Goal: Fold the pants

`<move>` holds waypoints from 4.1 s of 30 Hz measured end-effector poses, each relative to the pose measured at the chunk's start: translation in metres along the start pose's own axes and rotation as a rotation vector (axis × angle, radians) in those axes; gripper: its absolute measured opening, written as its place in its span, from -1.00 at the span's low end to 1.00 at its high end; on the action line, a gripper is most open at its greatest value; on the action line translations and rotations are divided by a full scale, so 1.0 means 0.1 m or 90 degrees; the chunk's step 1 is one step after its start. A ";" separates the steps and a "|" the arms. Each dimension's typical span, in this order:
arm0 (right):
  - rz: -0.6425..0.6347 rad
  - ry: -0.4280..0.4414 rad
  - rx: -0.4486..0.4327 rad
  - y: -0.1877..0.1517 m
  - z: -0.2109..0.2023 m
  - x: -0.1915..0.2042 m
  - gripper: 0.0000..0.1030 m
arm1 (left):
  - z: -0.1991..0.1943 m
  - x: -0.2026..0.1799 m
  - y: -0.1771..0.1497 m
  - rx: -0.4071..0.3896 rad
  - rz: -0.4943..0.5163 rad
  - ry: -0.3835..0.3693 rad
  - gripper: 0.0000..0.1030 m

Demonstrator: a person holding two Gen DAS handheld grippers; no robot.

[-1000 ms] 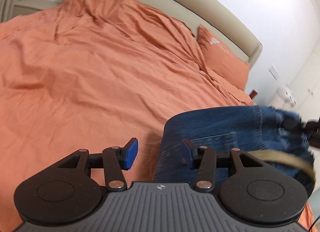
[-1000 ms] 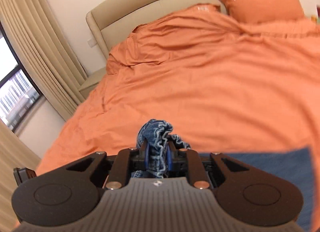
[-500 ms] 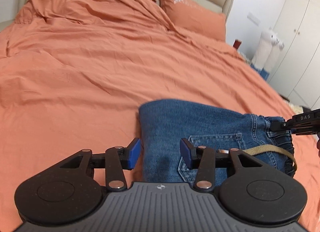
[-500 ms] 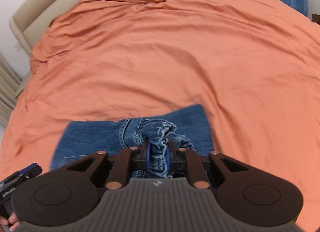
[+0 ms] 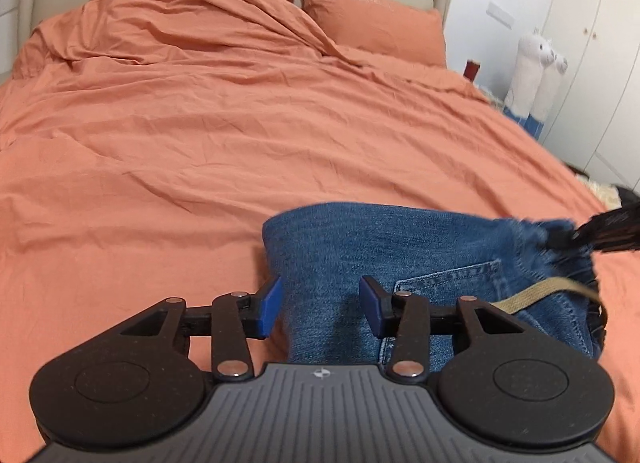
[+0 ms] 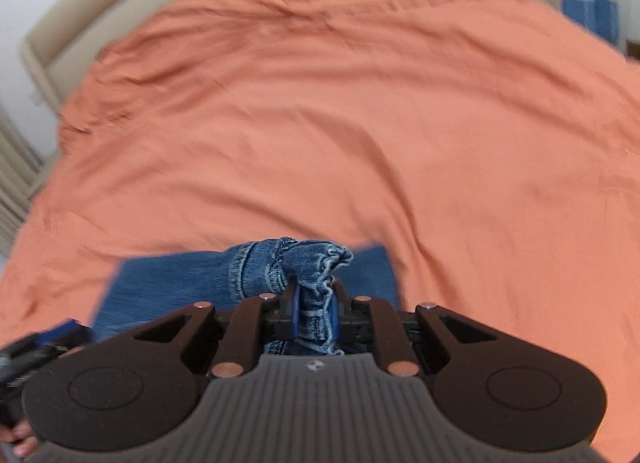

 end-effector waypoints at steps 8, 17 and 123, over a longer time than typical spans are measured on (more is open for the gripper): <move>0.019 -0.029 -0.025 -0.12 0.34 -0.23 -0.66 | 0.08 -0.09 -0.03 0.029 0.037 0.029 0.05; 0.156 0.074 -0.161 -1.01 -0.53 -0.55 -0.26 | -0.35 -0.13 -0.25 0.009 0.021 0.048 0.04; 0.135 0.310 0.030 -0.60 0.56 -0.98 -0.26 | 0.23 0.60 -0.59 0.135 -0.334 -0.195 -0.45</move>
Point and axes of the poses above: each gripper's, at about its wrist camera, not at the fingertips, and z roughly the way its jaws point, x to its left, y to its top, the point moved 2 cm from there along z, roughly the way its jaws point, and after that the axes turned 11 degrees about x, right-handed, at the moved point
